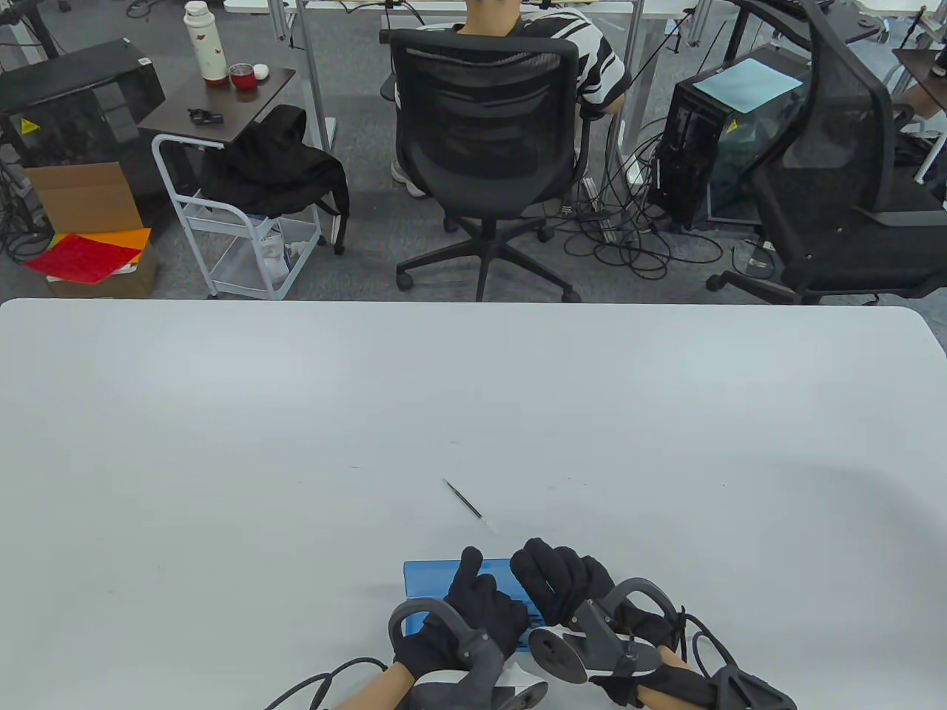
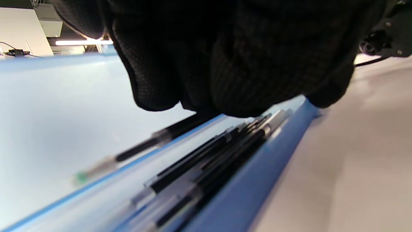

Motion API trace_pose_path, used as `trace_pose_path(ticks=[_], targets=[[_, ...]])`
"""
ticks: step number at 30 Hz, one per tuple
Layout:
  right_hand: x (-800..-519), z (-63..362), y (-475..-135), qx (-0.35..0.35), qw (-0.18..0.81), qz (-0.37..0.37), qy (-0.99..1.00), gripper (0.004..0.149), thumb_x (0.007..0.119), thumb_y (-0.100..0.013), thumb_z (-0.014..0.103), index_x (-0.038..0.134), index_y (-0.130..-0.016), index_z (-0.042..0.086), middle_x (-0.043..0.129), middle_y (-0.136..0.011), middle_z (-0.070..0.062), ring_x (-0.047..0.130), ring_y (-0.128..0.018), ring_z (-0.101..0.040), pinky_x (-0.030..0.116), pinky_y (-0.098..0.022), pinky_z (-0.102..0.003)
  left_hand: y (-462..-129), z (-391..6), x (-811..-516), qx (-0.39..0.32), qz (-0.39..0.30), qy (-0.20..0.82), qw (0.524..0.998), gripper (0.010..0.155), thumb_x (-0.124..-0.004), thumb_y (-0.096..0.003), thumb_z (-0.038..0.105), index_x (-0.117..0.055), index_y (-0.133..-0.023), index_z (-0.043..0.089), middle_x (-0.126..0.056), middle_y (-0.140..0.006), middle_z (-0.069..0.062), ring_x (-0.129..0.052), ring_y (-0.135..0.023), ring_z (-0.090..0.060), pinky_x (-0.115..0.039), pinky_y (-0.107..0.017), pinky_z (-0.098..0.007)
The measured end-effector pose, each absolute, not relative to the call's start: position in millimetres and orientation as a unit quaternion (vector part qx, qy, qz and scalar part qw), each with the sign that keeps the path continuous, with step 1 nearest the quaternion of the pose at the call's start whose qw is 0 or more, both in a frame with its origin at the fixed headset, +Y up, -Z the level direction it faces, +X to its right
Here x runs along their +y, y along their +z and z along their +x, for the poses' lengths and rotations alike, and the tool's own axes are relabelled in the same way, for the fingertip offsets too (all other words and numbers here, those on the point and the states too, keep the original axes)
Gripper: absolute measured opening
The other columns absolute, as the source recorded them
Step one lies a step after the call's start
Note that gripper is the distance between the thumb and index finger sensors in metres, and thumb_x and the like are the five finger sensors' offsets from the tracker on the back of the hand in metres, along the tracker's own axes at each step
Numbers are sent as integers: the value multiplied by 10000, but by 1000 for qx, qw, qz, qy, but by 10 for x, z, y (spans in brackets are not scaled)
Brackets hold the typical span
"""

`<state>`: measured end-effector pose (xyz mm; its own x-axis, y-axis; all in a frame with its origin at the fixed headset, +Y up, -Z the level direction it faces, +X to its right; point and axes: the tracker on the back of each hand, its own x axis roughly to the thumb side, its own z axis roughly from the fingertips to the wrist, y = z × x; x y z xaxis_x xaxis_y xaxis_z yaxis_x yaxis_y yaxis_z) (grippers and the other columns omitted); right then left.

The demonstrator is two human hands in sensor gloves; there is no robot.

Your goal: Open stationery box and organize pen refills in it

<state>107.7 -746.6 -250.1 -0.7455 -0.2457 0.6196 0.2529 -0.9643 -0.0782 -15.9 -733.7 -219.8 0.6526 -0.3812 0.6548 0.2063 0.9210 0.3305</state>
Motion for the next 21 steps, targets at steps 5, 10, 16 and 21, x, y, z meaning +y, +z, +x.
trace_pose_path(ticks=[5,10,16,21], targets=[[-7466,1078,-2501,-5,134,-331,-934,1186,764,-376,601,-26,-1096,87,132,-1210,-277,557,-1072,-492,598,-768,-592,-2200,-158,-7383,-392,111,-178,896,541,-954,-407,318,-817,-913,186,-997,-818,40,-1003,-834,-257,-550,-761,-690],[-7466,1079,-2501,-5,134,-331,-934,1185,763,-376,602,-27,-1096,88,131,-1210,-276,557,-1073,-491,598,-768,-592,-2151,-233,-7261,-414,108,-149,891,522,-952,-410,325,-825,-904,212,-1001,-814,50,-1005,-826,-247,-561,-767,-676],[-7466,1079,-2501,-6,134,-330,-934,1185,763,-376,602,-26,-1096,89,132,-1210,-275,556,-1074,-491,598,-768,-592,-2097,-409,-6929,-400,146,-112,898,487,-930,-425,342,-839,-891,236,-1005,-810,58,-1001,-830,-240,-563,-773,-669],[-7466,1079,-2502,-6,134,-330,-934,1185,764,-376,601,-25,-1096,88,133,-1210,-275,557,-1073,-491,598,-768,-592,-2160,-586,-6633,-370,168,-86,910,475,-930,-430,339,-846,-887,240,-1008,-809,56,-1003,-830,-241,-561,-776,-670]])
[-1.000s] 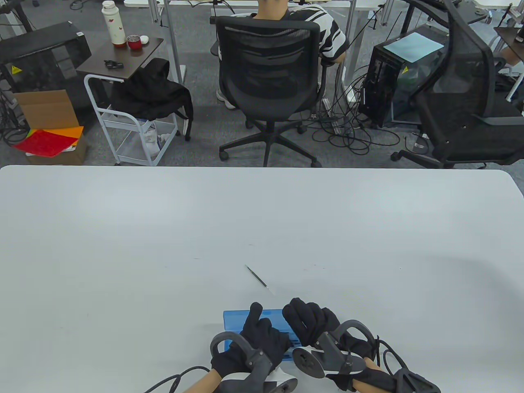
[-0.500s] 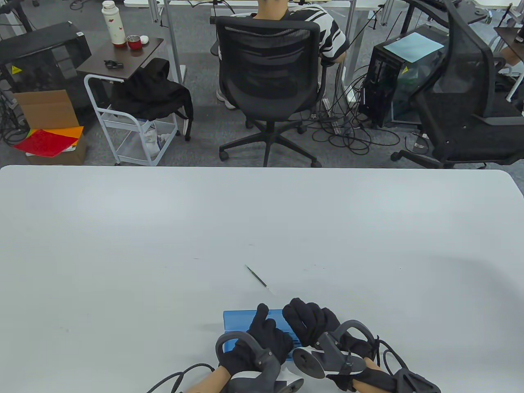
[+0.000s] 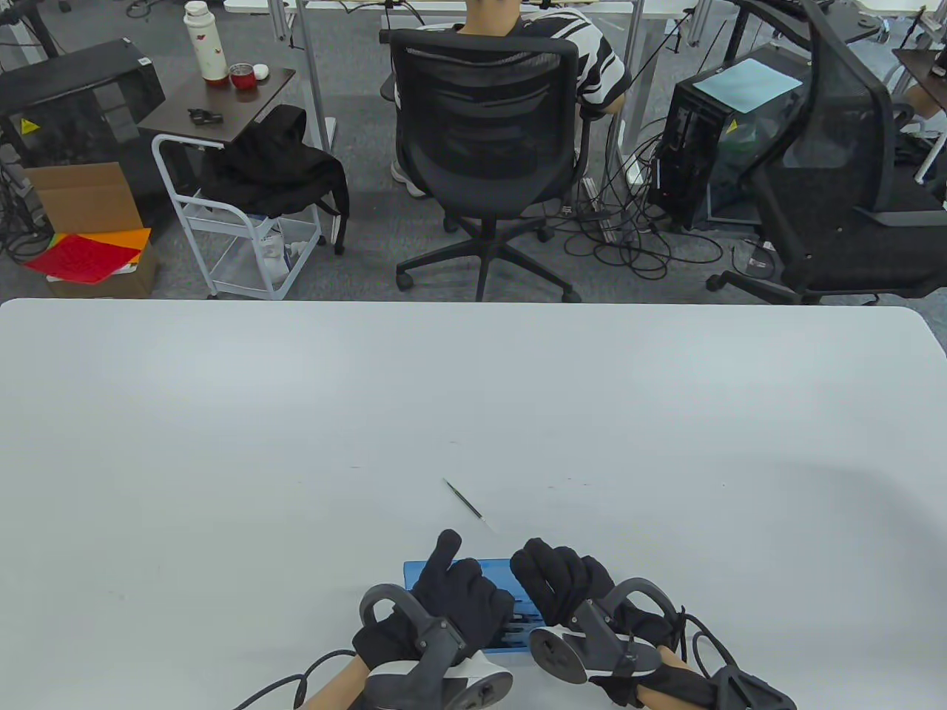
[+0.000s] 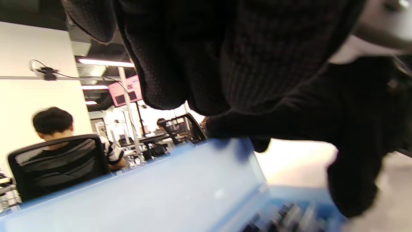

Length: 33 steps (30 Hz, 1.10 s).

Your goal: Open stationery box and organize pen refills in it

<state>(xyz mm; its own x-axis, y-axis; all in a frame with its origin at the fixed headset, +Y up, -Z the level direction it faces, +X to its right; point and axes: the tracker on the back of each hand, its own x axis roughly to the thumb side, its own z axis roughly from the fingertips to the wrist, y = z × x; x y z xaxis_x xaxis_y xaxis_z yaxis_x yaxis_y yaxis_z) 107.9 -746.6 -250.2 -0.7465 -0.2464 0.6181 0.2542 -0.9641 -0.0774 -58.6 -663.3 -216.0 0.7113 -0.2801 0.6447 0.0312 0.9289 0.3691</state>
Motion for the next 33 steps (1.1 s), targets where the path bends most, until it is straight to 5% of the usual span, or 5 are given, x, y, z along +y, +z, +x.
trace_pose_path(ticks=[12,27,33], targets=[[-7469,1079,-2504,-7,133,-329,-935,1186,764,-375,602,-29,-1096,92,129,-1211,-273,556,-1073,-491,598,-768,-592,-2890,-955,-6368,-244,139,-51,958,432,-927,-443,295,-870,-871,267,-996,-840,58,-981,-865,-247,-533,-792,-678],[-7471,1081,-2504,-8,132,-329,-935,1186,765,-376,601,-30,-1095,92,128,-1210,-272,556,-1074,-490,598,-768,-591,-3878,-995,-7002,-151,22,-89,984,450,-923,-461,295,-840,-903,298,-956,-896,79,-927,-928,-238,-467,-843,-666],[-7473,1082,-2504,-7,132,-329,-935,1182,764,-378,600,-26,-1095,91,128,-1210,-272,556,-1073,-490,597,-769,-590,-4049,-913,-7119,-171,-23,-55,983,531,-913,-467,306,-783,-979,351,-799,-1077,92,-834,-1013,-258,-434,-850,-667]])
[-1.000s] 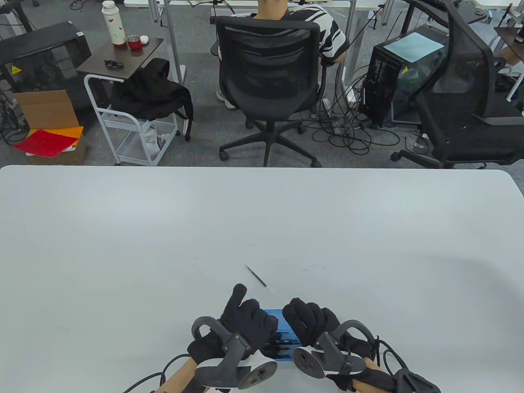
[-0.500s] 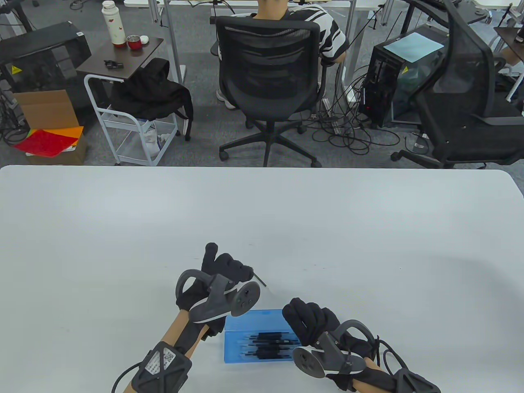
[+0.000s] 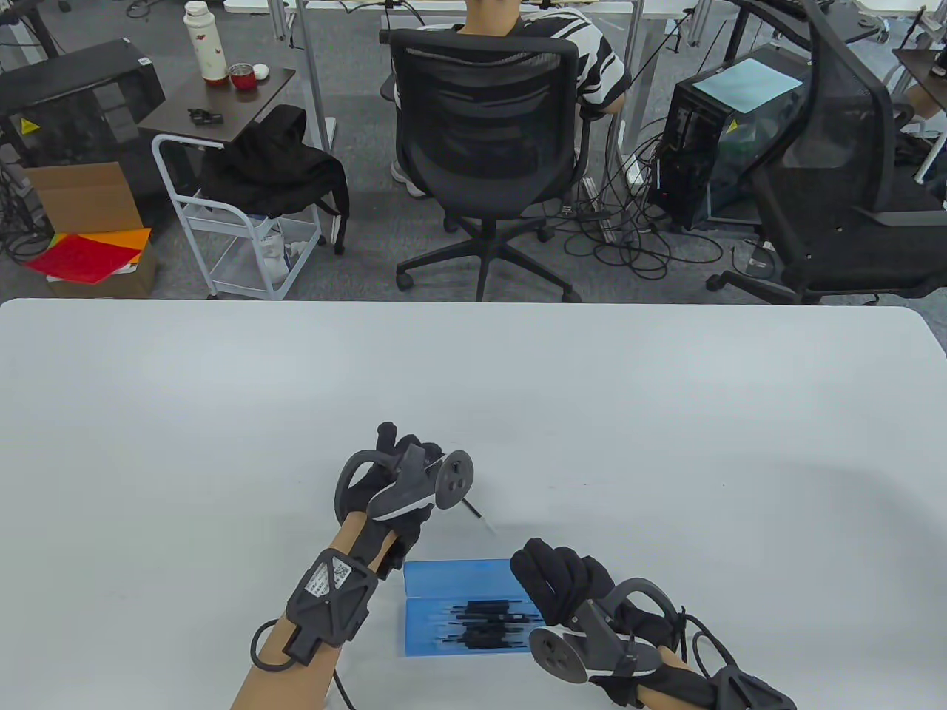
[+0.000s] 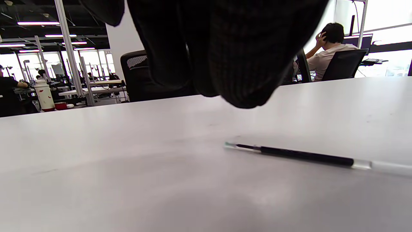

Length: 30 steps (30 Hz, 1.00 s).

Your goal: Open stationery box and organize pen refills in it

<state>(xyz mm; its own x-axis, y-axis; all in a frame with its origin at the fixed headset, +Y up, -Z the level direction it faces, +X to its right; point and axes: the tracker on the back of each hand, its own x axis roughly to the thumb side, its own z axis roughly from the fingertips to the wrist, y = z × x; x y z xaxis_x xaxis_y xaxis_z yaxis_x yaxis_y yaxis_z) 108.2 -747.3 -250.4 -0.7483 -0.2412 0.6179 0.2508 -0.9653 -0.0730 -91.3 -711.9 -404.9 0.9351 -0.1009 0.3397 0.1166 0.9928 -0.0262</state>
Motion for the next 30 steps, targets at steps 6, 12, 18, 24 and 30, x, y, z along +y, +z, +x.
trace_pose_path(ticks=[6,12,18,24,30], targets=[[-7473,1083,-2503,-7,132,-329,-935,1183,764,-378,599,-28,-1095,92,128,-1210,-272,558,-1074,-488,599,-768,-590,-4172,-805,-7262,-194,-75,-54,977,541,-922,-460,318,-791,-981,385,-752,-1124,102,-805,-1037,-263,-412,-853,-672],[-7475,1084,-2502,-7,132,-330,-935,1184,765,-378,598,-29,-1095,91,128,-1210,-273,559,-1072,-490,599,-767,-591,-4220,-710,-7399,-208,-92,-64,972,585,-938,-439,353,-769,-995,429,-693,-1165,45,-760,-1059,-270,-392,-855,-675],[-7474,1084,-2502,-7,131,-330,-935,1183,765,-377,599,-26,-1095,91,127,-1210,-272,557,-1074,-488,599,-767,-591,-4239,-677,-7427,-209,-94,-64,971,560,-936,-430,382,-790,-970,410,-637,-1190,23,-726,-1075,-278,-381,-857,-674],[-7475,1084,-2501,-7,132,-330,-935,1183,765,-378,598,-28,-1095,90,128,-1209,-274,557,-1073,-489,599,-767,-591,-4211,-690,-7426,-211,-86,-64,972,420,-917,-443,382,-885,-859,343,-635,-1194,1,-724,-1075,-292,-385,-852,-680],[-7474,1083,-2500,-6,133,-330,-935,1182,764,-378,599,-27,-1094,89,129,-1209,-273,560,-1071,-490,599,-768,-591,-4158,-660,-7451,-231,-80,-69,967,398,-902,-464,353,-904,-843,232,-615,-1199,-13,-702,-1087,-303,-387,-849,-684]])
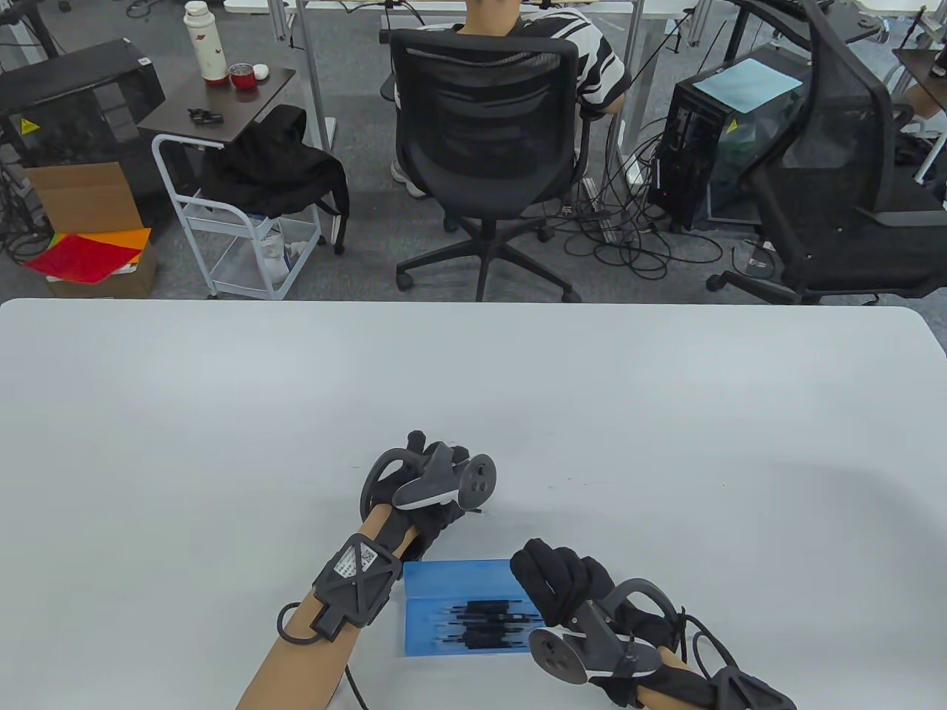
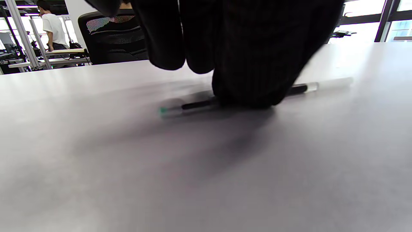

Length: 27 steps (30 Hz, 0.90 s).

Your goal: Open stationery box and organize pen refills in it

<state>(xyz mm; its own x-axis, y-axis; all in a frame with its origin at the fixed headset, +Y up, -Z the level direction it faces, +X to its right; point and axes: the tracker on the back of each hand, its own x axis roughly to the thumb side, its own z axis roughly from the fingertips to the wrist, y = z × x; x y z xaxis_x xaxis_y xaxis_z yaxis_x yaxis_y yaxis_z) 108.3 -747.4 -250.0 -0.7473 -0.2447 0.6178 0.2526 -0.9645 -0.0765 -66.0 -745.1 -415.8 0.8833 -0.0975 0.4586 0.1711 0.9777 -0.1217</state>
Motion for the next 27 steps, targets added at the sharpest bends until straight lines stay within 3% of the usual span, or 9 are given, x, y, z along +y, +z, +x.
trace_pose_path(ticks=[5,12,21,27], targets=[[-7471,1083,-2500,-6,133,-329,-935,1183,765,-378,598,-27,-1095,90,130,-1209,-274,558,-1072,-490,600,-767,-591,-4136,-617,-7492,-245,-84,-85,962,421,-874,-467,352,-894,-831,140,-579,-1211,-5,-665,-1107,-308,-385,-849,-686],[-7472,1083,-2499,-6,132,-329,-935,1183,765,-378,599,-28,-1095,93,129,-1210,-271,554,-1077,-488,599,-768,-591,-4107,-683,-7466,-247,-82,-84,962,432,-860,-466,354,-891,-823,114,-535,-1223,-14,-637,-1117,-320,-374,-847,-687],[-7473,1084,-2500,-7,133,-329,-935,1184,765,-377,600,-28,-1095,92,130,-1210,-272,559,-1072,-489,598,-768,-591,-3849,-818,-7007,-241,-13,-82,967,457,-861,-461,365,-880,-834,103,-530,-1227,-36,-639,-1115,-339,-385,-838,-697],[-7471,1083,-2498,-6,133,-327,-935,1184,766,-377,599,-28,-1095,93,129,-1210,-272,559,-1072,-489,598,-767,-592,-3419,-831,-6652,-266,53,-103,957,458,-864,-455,374,-891,-826,107,-564,-1218,-47,-668,-1102,-342,-404,-826,-703]])
